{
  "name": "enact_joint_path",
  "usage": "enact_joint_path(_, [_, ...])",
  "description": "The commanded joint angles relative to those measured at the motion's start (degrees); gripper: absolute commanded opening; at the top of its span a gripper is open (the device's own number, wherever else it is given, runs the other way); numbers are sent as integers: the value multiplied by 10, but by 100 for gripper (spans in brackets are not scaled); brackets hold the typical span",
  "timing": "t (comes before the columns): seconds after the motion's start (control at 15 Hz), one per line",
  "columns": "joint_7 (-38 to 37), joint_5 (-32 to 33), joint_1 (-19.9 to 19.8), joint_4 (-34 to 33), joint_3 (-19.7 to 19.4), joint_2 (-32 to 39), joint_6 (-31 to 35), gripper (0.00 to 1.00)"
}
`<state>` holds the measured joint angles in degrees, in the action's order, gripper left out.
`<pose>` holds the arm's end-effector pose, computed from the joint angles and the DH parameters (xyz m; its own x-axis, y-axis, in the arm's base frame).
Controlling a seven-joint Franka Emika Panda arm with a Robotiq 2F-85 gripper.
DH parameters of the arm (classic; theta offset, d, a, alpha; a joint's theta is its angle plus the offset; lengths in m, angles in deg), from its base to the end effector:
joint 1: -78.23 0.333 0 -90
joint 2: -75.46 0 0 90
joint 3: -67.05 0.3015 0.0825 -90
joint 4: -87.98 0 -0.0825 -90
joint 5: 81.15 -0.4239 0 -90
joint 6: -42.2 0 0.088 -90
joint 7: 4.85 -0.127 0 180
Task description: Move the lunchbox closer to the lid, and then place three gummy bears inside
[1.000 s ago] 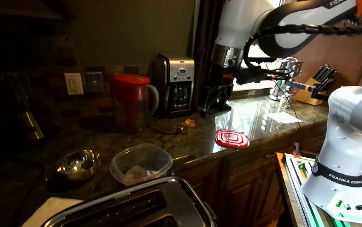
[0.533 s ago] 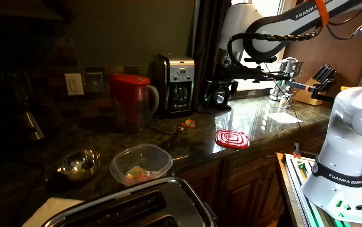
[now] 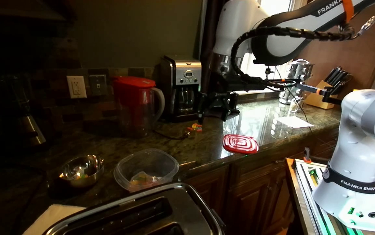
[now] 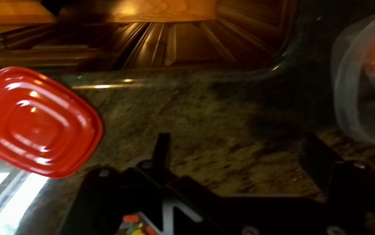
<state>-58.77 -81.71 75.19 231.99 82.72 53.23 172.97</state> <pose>0.4630 0.0988 0.3721 0.7266 -0.6681 0.1603 -0.6684 -0.7414 -0.0604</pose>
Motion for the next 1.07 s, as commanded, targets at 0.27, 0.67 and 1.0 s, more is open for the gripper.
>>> enact_joint_path(0.27, [118, -24, 85, -158, -17, 196, -21, 100])
enact_joint_path(0.67, [243, -19, 94, -206, -44, 279, -42, 100])
enact_joint_path(1.0, [216, 24, 117, -221, -56, 301, -11, 100])
